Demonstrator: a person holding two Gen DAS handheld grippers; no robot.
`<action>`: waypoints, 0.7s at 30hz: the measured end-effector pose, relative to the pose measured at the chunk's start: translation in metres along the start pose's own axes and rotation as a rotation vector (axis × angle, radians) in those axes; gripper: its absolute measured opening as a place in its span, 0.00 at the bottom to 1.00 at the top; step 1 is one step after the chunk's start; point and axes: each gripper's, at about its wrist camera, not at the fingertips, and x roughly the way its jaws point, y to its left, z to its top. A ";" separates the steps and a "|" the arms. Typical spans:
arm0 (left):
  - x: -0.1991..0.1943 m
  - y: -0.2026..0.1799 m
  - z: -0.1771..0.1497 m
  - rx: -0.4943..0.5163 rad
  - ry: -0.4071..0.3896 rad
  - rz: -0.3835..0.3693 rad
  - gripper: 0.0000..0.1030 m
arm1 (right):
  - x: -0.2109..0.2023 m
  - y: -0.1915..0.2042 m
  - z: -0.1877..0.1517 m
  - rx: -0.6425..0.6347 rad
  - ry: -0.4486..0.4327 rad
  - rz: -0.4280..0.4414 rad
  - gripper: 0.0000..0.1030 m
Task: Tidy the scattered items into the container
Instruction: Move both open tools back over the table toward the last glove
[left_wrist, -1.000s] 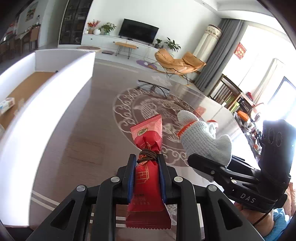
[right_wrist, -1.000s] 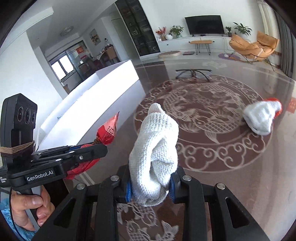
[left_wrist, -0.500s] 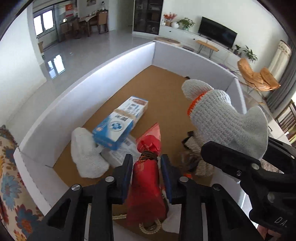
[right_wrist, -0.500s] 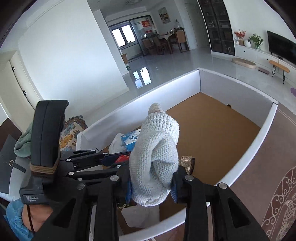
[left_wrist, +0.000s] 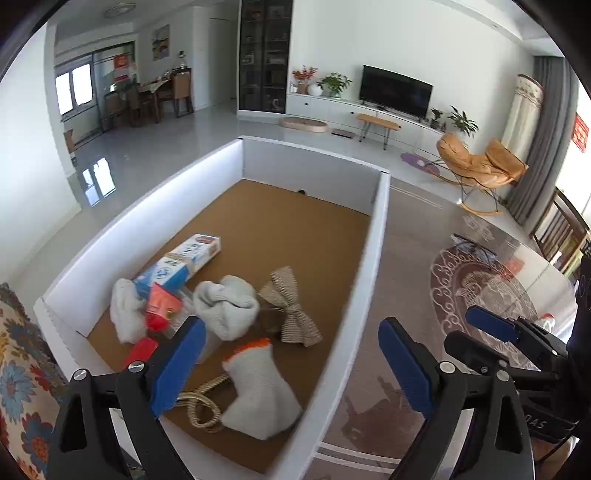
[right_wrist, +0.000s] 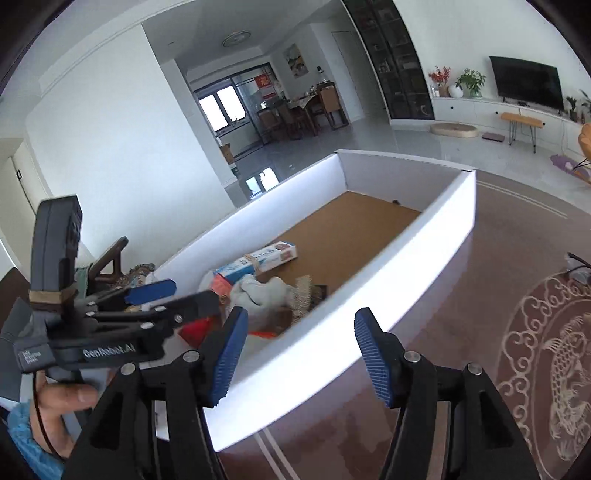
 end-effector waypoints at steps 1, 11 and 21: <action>0.003 -0.024 -0.007 0.036 0.011 -0.038 1.00 | -0.016 -0.021 -0.020 0.016 0.010 -0.077 0.59; 0.087 -0.237 -0.094 0.274 0.228 -0.288 1.00 | -0.159 -0.189 -0.158 0.289 0.115 -0.643 0.59; 0.111 -0.282 -0.096 0.374 0.177 -0.208 1.00 | -0.171 -0.210 -0.182 0.320 0.108 -0.689 0.60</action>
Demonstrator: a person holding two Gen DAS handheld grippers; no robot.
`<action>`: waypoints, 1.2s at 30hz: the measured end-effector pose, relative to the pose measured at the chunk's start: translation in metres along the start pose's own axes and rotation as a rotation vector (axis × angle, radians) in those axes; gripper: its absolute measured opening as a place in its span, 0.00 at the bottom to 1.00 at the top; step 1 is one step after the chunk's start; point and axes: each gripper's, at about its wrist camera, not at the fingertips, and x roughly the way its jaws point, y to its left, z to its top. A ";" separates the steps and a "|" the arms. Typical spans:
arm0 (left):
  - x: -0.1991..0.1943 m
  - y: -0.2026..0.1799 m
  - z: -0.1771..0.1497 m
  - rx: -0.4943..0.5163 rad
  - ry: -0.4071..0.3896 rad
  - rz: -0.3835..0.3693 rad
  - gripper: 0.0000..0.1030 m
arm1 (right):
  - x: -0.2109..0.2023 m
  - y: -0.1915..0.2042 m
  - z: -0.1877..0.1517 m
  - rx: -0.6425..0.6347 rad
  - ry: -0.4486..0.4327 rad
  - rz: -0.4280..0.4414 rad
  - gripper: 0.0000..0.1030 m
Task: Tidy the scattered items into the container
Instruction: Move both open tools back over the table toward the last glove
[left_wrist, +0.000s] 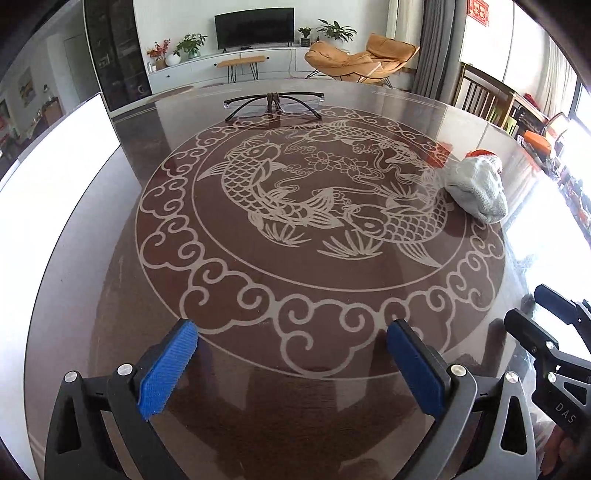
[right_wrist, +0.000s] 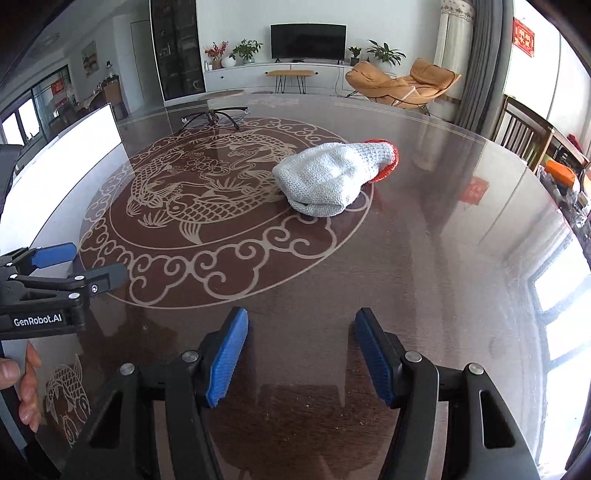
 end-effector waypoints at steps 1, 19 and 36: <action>0.001 0.001 0.001 0.002 -0.006 -0.003 1.00 | 0.000 0.000 -0.001 0.000 -0.010 -0.001 0.61; 0.001 0.005 -0.002 0.004 -0.026 -0.009 1.00 | 0.000 0.006 -0.001 -0.010 -0.002 0.017 0.70; 0.001 0.006 -0.002 0.003 -0.026 -0.009 1.00 | 0.001 0.005 0.000 -0.010 -0.002 0.018 0.70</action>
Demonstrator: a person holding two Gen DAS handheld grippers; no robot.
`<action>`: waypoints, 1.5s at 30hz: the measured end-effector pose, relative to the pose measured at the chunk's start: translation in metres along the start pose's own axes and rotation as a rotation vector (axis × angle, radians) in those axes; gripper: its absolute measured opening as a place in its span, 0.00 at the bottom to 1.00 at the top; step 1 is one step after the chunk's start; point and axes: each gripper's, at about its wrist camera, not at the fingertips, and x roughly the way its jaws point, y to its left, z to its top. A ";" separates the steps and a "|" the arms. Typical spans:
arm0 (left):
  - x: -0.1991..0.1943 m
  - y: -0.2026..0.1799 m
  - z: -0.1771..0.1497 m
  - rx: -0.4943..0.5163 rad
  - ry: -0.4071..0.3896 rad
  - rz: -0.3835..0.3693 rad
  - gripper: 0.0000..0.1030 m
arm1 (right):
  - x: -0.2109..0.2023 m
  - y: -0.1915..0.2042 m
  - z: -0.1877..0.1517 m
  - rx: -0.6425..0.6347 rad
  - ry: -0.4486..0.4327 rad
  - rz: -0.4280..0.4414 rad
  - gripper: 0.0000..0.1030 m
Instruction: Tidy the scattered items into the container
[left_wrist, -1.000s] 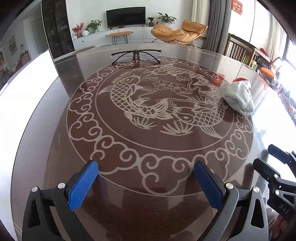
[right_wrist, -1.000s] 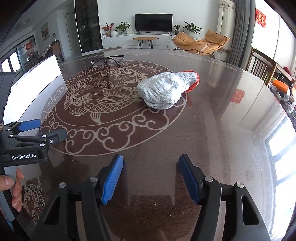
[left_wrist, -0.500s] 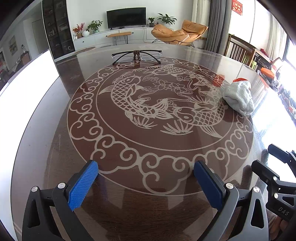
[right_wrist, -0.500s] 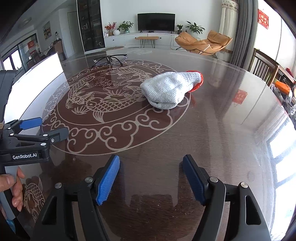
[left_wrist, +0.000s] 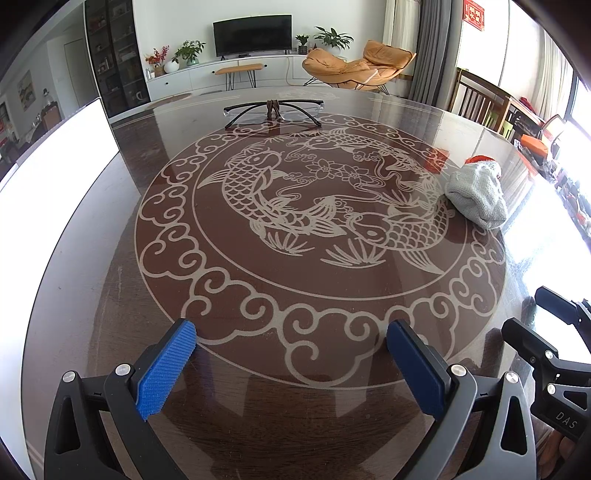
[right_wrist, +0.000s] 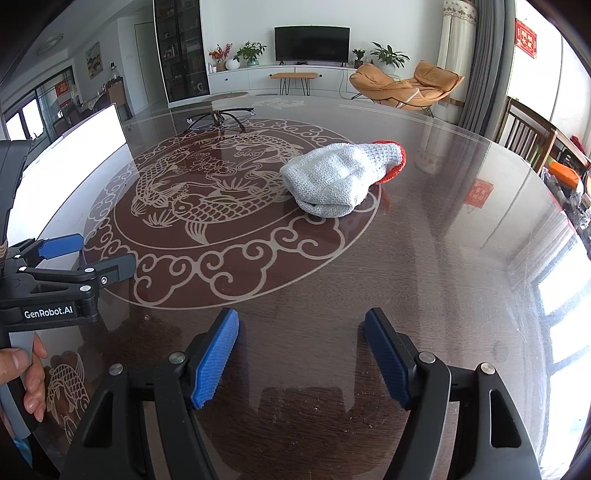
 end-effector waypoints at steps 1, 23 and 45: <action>0.000 0.000 0.000 0.000 0.000 0.000 1.00 | 0.000 0.000 0.000 0.000 0.000 0.000 0.70; 0.000 0.000 0.000 0.004 -0.002 -0.004 1.00 | 0.077 -0.044 0.121 0.368 -0.007 0.019 0.54; 0.117 0.055 0.215 0.613 -0.199 0.046 1.00 | 0.035 -0.069 0.056 0.154 -0.045 0.064 0.39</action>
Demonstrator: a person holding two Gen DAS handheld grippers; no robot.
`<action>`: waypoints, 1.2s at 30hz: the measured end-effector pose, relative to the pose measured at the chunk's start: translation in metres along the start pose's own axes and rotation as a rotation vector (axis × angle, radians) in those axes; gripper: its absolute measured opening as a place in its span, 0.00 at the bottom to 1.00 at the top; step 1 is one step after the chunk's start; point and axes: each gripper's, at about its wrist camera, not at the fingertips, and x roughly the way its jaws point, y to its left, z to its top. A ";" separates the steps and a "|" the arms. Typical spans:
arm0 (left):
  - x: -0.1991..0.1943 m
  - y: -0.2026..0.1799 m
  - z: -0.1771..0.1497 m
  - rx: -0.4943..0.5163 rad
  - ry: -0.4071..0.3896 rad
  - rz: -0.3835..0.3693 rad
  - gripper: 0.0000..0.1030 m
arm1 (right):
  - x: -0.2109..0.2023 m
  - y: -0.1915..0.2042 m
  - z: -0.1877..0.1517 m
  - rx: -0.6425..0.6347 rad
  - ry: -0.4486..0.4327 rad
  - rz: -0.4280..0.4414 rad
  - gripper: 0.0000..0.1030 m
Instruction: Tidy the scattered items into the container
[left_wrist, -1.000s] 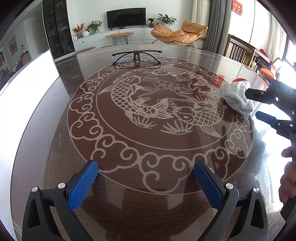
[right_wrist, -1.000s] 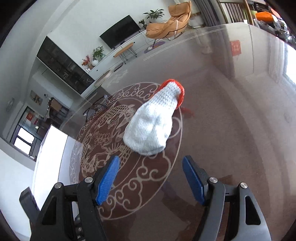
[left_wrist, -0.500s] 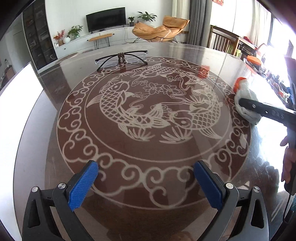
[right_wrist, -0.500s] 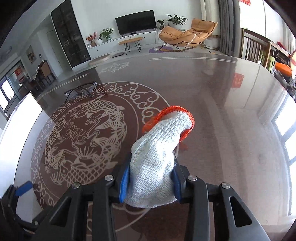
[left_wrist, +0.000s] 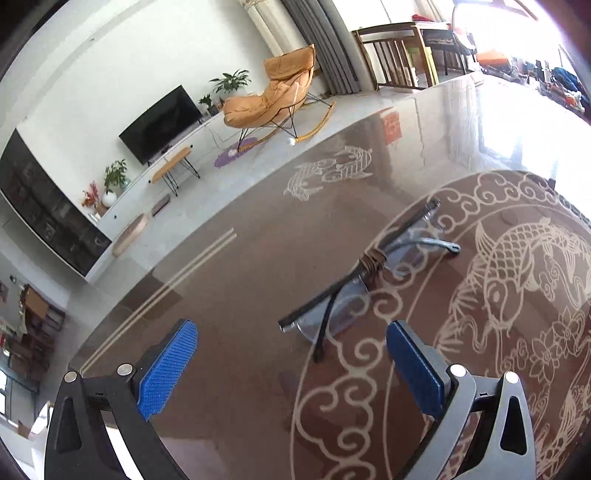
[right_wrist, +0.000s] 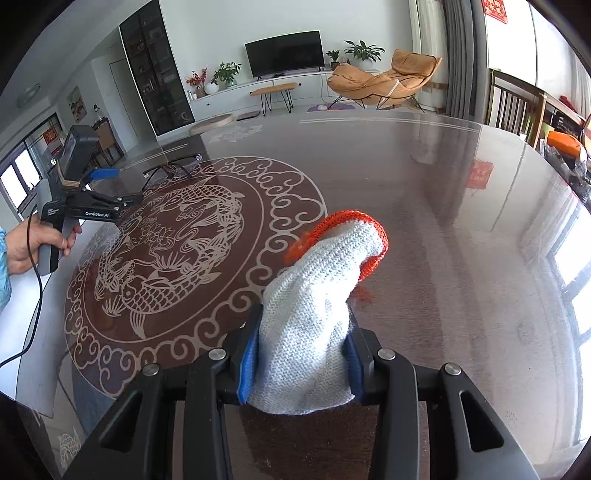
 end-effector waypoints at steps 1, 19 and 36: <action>0.005 0.003 0.006 0.000 -0.017 -0.018 1.00 | 0.000 0.000 0.001 0.000 0.000 0.000 0.39; -0.025 -0.069 0.017 -0.142 0.097 -0.479 1.00 | 0.005 -0.001 0.003 0.008 -0.001 0.023 0.40; -0.029 -0.063 -0.002 -0.459 0.165 -0.276 0.17 | 0.011 -0.001 0.009 -0.029 -0.011 0.012 0.34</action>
